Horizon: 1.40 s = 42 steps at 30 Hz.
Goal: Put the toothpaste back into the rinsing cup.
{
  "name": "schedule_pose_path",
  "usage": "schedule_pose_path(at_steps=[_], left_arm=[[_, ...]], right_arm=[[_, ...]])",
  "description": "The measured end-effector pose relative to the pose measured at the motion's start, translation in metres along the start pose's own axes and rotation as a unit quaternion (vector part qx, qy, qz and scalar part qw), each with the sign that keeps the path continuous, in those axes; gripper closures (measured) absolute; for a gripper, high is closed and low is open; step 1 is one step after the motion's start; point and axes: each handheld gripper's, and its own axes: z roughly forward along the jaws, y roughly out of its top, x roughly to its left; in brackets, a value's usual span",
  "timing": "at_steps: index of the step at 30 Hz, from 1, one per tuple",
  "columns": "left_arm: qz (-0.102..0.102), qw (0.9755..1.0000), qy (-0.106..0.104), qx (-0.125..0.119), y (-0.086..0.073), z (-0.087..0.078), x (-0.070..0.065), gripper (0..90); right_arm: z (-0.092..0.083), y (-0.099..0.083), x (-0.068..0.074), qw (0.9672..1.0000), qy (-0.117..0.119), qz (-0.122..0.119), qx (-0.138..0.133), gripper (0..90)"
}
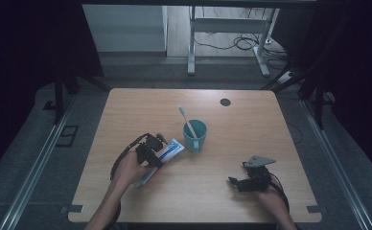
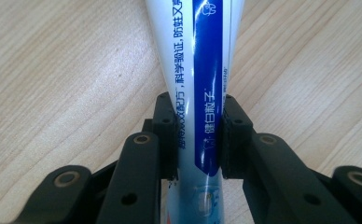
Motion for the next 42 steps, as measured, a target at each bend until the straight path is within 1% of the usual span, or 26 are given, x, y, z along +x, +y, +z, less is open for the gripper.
schedule_pose_path(at_steps=[3, 7, 10, 12, 13, 14, 16, 20, 21, 23, 24, 26, 28, 29, 31, 33, 34, 35, 37, 38, 39, 42], left_arm=[[0.005, 0.9998, -0.001, -0.017, -0.003, -0.005, 0.0, 72.4], [0.007, 0.9988, -0.004, -0.049, -0.007, -0.013, 0.0, 72.4], [0.006, 0.9972, -0.005, -0.075, -0.01, -0.02, -0.001, 72.4], [0.009, 0.9957, -0.008, -0.092, -0.012, -0.025, -0.001, 72.4], [0.011, 0.9949, -0.007, -0.1, -0.013, -0.027, -0.002, 72.5], [0.01, 0.9937, -0.006, -0.112, -0.014, -0.03, -0.003, 72.5], [0.012, 0.9923, -0.005, -0.123, -0.016, -0.034, -0.003, 72.4], [0.017, 0.9878, -0.005, -0.155, -0.019, -0.041, -0.004, 72.4], [0.014, 0.9867, -0.005, -0.162, -0.02, -0.043, -0.005, 72.5], [0.016, 0.9843, -0.004, -0.176, -0.021, -0.047, -0.006, 72.5], [0.013, 0.9829, -0.002, -0.184, -0.022, -0.048, -0.007, 72.5], [0.018, 0.981, 0.001, -0.193, -0.023, -0.051, -0.008, 72.5], [0.018, 0.9786, 0.007, -0.205, -0.024, -0.054, -0.01, 72.5], [0.022, 0.9768, 0.01, -0.213, -0.024, -0.056, -0.011, 72.5], [0.018, 0.9752, 0.007, -0.22, -0.024, -0.058, -0.012, 72.5], [0.022, 0.9732, 0.006, -0.229, -0.023, -0.061, -0.013, 72.5], [0.023, 0.9716, 0.006, -0.235, -0.022, -0.062, -0.014, 72.5], [0.022, 0.9713, 0.005, -0.237, -0.022, -0.063, -0.014, 72.5], [0.025, 0.9697, 0.005, -0.243, -0.02, -0.065, -0.015, 72.5], [0.023, 0.969, 0.004, -0.246, -0.019, -0.066, -0.017, 72.5], [0.024, 0.9679, 0.005, -0.25, -0.018, -0.066, -0.017, 72.5], [0.027, 0.9658, 0.005, -0.258, -0.015, -0.068, -0.02, 72.5]], right_arm=[[0.0, 0.0, 0.0, 1.0, 0.0, 0.0, 0.0, 13.3], [0.0, 0.0, 0.0, 1.0, 0.0, 0.0, 0.0, 13.3], [0.0, 0.0, 0.0, 1.0, 0.0, 0.0, 0.001, 13.3], [0.0, 0.0, 0.0, 1.0, 0.0, 0.0, 0.001, 13.3], [0.0, 0.0, 0.0, 1.0, 0.0, 0.0, 0.001, 13.3], [0.0, 0.0, 0.0, 1.0, 0.0, 0.0, 0.0, 13.3], [0.0, 0.0, 0.0, 1.0, 0.0, -0.002, 0.0, 13.3], [0.0, 0.0, 0.0, 1.0, 0.0, -0.002, 0.0, 13.3], [0.0, 0.0, 0.0, 1.0, 0.0, -0.002, 0.0, 13.3], [0.0, 0.0, 0.0, 1.0, 0.0, -0.002, 0.0, 13.3], [0.0, 0.0, 0.0, 1.0, 0.0, -0.002, 0.0, 13.3], [0.0, 0.0, 0.0, 1.0, 0.0, -0.002, 0.0, 13.3], [0.0, 0.0, 0.0, 1.0, 0.0, -0.002, 0.0, 13.3], [0.0, 0.0, 0.0, 1.0, 0.0, -0.002, 0.0, 13.3], [0.0, 0.0, 0.0, 1.0, 0.0, -0.002, -0.001, 13.3], [0.0, 0.0, 0.0, 1.0, 0.0, -0.002, 0.0, 13.3], [0.0, 0.0, 0.0, 1.0, 0.0, -0.002, -0.001, 13.3], [0.0, 0.0, 0.0, 1.0, 0.0, -0.002, 0.0, 13.3], [0.0, 0.0, 0.0, 1.0, 0.0, -0.002, 0.0, 13.3], [0.0, 0.0, 0.0, 1.0, 0.0, -0.002, 0.0, 13.3], [0.0, 0.0, 0.0, 1.0, 0.0, -0.002, 0.0, 13.3], [0.0, 0.0, 0.0, 1.0, 0.0, -0.002, 0.0, 13.3]])
